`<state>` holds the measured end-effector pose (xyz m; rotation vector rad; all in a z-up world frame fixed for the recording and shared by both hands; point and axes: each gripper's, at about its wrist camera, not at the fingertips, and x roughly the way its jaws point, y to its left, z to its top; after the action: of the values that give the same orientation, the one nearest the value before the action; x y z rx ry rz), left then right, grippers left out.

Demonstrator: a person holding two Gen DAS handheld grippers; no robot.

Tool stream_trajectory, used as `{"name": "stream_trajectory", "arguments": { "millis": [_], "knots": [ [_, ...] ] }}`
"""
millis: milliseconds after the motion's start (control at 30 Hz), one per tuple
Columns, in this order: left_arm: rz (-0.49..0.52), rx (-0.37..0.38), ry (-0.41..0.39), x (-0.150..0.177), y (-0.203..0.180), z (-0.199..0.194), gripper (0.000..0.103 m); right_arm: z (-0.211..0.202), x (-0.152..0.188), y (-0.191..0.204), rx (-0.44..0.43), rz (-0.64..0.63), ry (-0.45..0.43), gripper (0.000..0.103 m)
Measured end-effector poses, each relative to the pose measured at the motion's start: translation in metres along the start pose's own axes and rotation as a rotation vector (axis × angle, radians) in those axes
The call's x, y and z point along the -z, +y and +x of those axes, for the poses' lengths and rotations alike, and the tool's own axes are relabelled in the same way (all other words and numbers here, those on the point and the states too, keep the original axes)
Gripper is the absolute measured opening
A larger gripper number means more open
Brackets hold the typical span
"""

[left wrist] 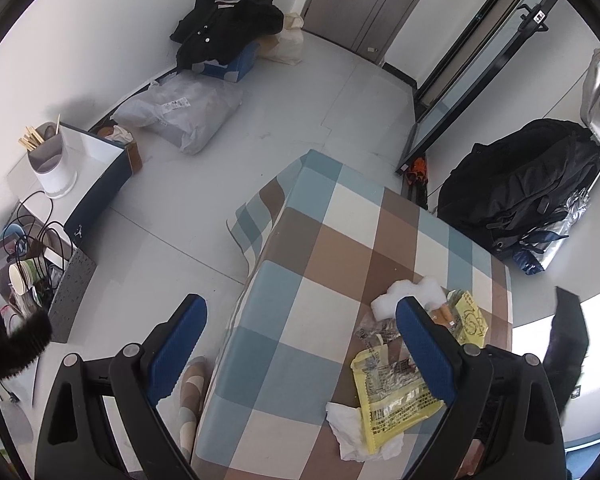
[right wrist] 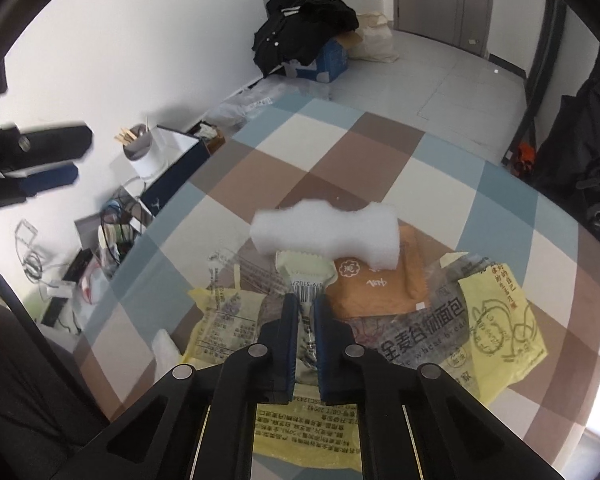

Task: Collect trash
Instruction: 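Grasp the white foam sheet with the left gripper while the right gripper grasps clear plastic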

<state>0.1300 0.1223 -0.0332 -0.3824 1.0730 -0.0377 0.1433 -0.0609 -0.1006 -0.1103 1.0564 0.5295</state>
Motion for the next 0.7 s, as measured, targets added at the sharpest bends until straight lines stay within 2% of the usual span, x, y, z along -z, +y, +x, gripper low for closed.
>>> {"name": "stream_trajectory", "arguments": {
  "millis": [133,300,567,700],
  "knots": [
    [-0.030,-0.014,0.011,0.002,0.002,0.003,0.094,-0.018,0.001,-0.007,-0.052,0.054,-0.053,0.006],
    [-0.038,0.018,0.029,0.003,-0.005,0.007,0.094,-0.043,0.004,-0.018,-0.075,0.087,-0.102,0.005],
    [0.152,0.088,0.158,0.001,-0.059,0.037,0.094,-0.089,0.019,-0.051,-0.080,0.149,-0.187,0.005],
    [0.306,0.043,0.255,0.007,-0.088,0.067,0.094,-0.105,0.028,-0.068,-0.073,0.175,-0.216,0.005]
  ]
}}
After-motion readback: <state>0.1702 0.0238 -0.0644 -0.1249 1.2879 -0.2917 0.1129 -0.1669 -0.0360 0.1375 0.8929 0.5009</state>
